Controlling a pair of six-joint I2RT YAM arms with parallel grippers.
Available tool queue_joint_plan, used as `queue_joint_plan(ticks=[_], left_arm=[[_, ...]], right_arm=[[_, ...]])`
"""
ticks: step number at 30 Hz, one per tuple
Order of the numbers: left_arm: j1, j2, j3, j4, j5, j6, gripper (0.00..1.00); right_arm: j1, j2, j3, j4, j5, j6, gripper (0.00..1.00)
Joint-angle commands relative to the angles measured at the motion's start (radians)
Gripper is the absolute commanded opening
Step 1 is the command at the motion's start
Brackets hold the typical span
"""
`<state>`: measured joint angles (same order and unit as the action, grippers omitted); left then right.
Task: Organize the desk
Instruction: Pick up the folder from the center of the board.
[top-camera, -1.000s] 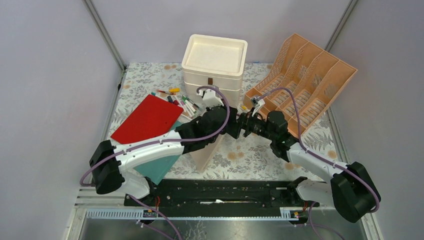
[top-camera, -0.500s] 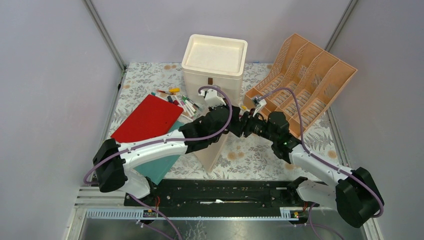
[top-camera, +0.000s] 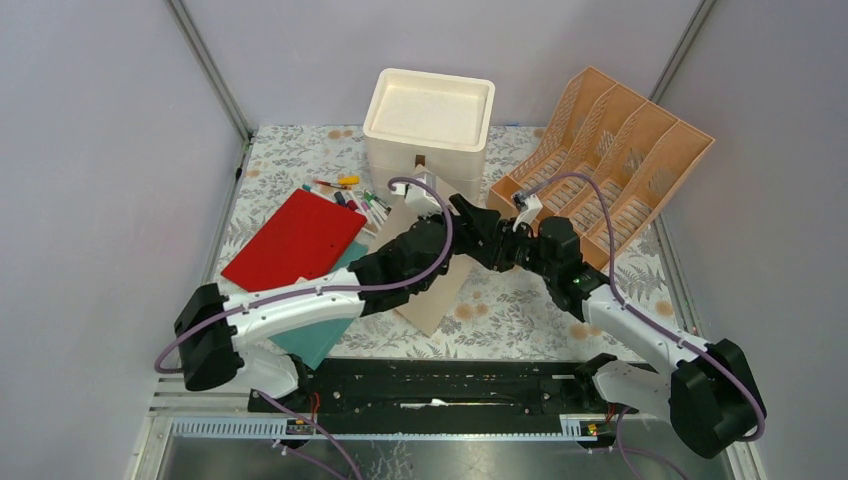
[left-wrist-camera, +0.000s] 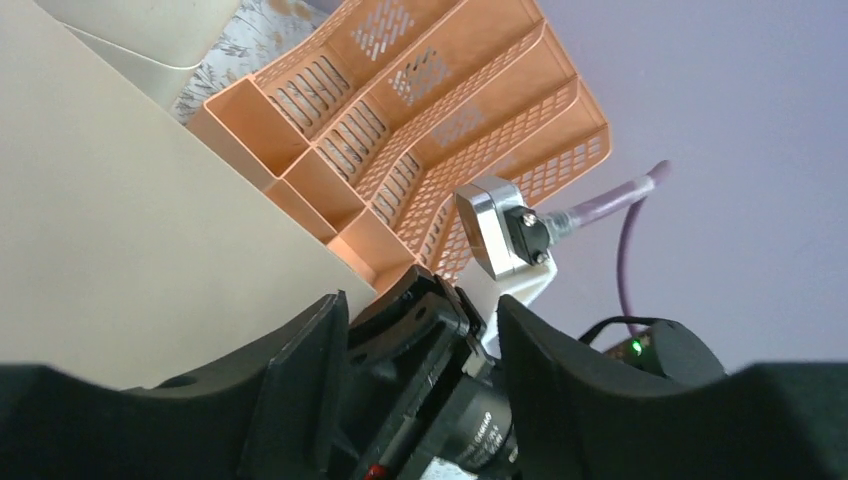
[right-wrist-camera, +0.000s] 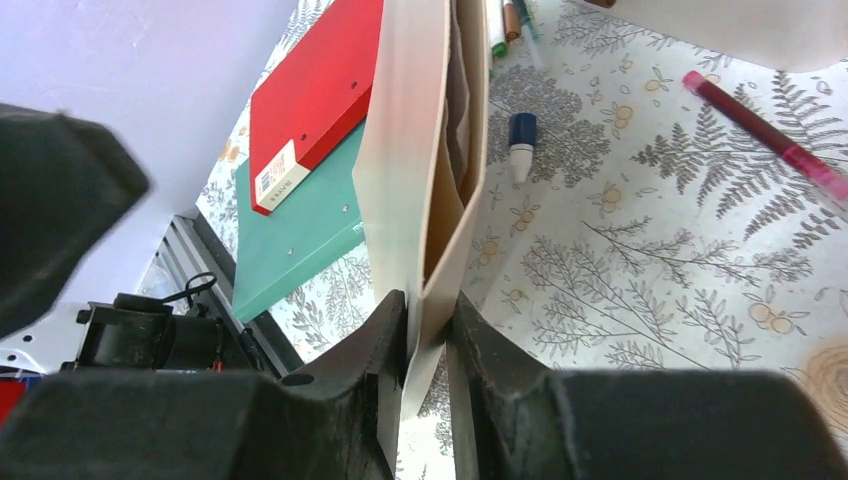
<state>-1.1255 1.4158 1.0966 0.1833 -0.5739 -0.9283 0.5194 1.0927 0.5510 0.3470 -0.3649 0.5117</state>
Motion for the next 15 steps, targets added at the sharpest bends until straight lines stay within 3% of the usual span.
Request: queue_joint_plan(ticks=[1,5,9,15], left_arm=[[0.006,-0.112,-0.040,0.084,0.049,0.095,0.69],[0.023,-0.223,-0.133,0.135,0.166,0.265,0.97],[0.054,-0.331,-0.192,0.105,0.297,0.394,0.99],[0.152,-0.440,-0.277,0.060,0.510,0.474,0.99]], right_arm=[[-0.053,-0.053,0.082,0.003,-0.039,-0.103,0.03],[-0.104,-0.091,0.121,-0.070,-0.145,-0.201,0.00],[-0.154,-0.123,0.162,-0.156,-0.265,-0.334,0.00],[-0.218,-0.158,0.251,-0.318,-0.434,-0.504,0.00]])
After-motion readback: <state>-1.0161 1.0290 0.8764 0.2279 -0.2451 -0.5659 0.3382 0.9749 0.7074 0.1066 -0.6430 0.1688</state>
